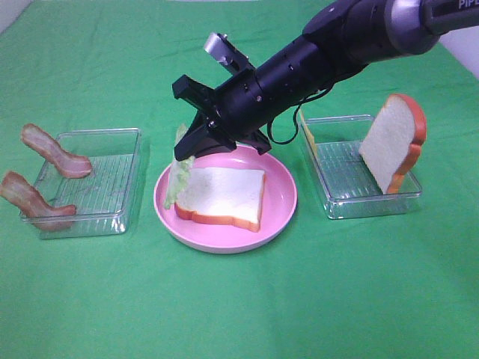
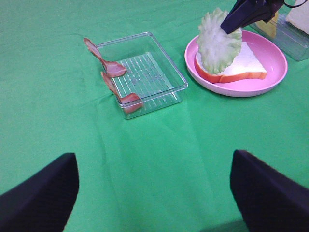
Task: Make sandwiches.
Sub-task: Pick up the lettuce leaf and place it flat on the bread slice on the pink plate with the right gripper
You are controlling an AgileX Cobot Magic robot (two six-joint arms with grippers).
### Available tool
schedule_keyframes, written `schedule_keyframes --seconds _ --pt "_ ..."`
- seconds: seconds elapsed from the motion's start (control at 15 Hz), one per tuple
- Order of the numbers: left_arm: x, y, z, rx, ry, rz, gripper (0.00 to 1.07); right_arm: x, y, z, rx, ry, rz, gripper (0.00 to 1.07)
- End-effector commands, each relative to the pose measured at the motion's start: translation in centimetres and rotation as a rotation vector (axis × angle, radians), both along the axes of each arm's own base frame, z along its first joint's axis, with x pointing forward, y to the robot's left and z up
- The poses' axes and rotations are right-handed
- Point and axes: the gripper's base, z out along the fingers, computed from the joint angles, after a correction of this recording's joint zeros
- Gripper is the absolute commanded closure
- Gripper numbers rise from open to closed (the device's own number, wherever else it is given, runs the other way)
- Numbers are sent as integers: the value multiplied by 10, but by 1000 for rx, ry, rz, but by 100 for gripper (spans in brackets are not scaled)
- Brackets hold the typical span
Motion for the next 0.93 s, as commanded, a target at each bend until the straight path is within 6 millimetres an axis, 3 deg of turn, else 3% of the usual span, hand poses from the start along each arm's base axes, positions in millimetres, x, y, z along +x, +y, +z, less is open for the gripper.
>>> schedule_keyframes --seconds 0.07,0.4,0.6,0.8,0.93 --pt "-3 1 0 -8 -30 -6 26 1 -5 -3 -54 -3 1 107" --pt "-3 1 0 -8 -30 -6 26 8 -23 -18 -318 -60 -63 103" --pt "-3 1 0 -8 -30 -6 26 9 -30 -23 -410 -65 -78 85" --pt "-3 1 0 -8 -30 -6 26 9 -32 -23 -434 -60 -82 52" --pt "-3 1 0 -8 -30 -6 26 9 -32 -20 -432 -53 -71 38"
